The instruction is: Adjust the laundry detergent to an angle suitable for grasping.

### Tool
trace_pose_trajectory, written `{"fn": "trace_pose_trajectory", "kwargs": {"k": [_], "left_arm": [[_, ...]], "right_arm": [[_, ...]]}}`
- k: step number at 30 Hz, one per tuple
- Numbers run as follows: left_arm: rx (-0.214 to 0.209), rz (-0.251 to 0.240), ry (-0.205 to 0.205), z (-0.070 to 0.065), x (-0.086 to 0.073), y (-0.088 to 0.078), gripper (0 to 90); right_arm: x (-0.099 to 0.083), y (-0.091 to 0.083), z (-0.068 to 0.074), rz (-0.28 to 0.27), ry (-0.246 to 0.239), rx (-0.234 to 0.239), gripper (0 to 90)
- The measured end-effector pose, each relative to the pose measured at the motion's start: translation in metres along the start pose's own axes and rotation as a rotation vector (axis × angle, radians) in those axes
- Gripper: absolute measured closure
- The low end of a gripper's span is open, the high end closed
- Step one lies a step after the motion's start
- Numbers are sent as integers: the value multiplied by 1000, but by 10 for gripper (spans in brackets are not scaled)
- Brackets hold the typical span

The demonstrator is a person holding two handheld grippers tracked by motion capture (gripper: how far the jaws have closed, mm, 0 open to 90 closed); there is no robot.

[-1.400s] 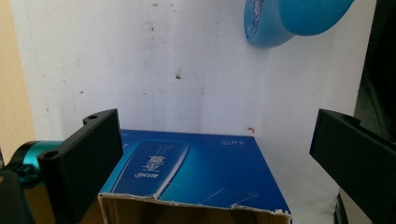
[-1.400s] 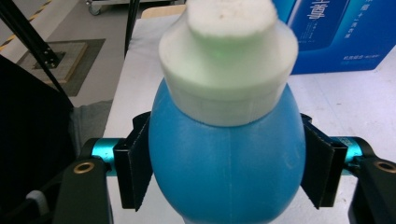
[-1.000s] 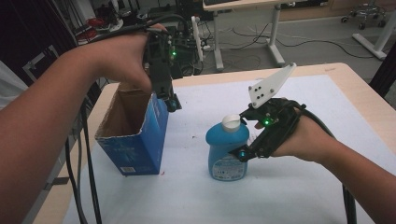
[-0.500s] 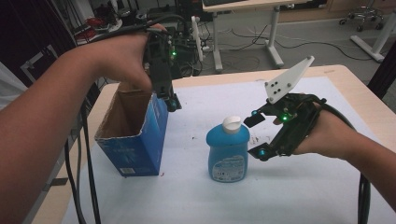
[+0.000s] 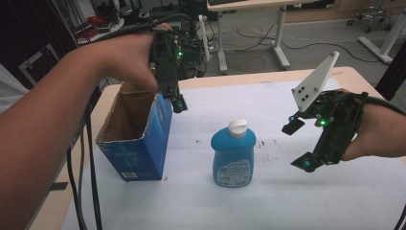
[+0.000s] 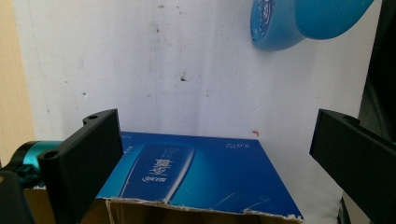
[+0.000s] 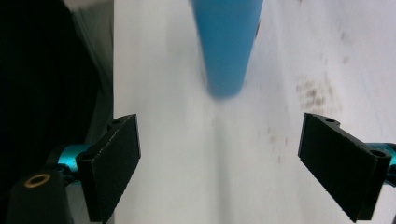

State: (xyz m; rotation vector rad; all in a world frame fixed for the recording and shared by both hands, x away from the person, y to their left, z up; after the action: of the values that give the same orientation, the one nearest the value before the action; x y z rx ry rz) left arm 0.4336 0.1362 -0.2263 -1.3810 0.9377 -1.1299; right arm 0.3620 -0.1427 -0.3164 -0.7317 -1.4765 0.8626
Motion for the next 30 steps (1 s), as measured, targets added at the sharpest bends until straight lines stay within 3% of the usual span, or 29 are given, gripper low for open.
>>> {"fn": "trace_pose_trajectory", "kwargs": {"k": [6,10,18,23,30], "left_arm": [[0,5,12,1,9,-2,25],[1,4,19,0,19,-3,25],[-9,15,46,0,41,-6,25],[-16,21,59,2,56,-2,25],[-33,35,69,10,75,6,25]], "right_arm": [[-8,-7,8,142,-1,0,118],[-13,-6,12,235,1,-23,14],[-24,3,20,405,-11,42,14],[-29,5,25,456,-14,53,14],[-33,7,34,486,-13,91,14]]}}
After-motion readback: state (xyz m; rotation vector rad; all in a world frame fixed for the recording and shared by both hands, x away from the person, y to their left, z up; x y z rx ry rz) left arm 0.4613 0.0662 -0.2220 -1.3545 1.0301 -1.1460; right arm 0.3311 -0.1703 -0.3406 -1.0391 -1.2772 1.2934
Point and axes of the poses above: each handheld gripper's, and its own axes: y roughly forward along the jaws, x roughly out of its top, z roughly to its left, the point moved 1 cm from there along y, roughly forward along the jaws, and after that the axes turned 11 degrees about -y, right-handed, at the moved point
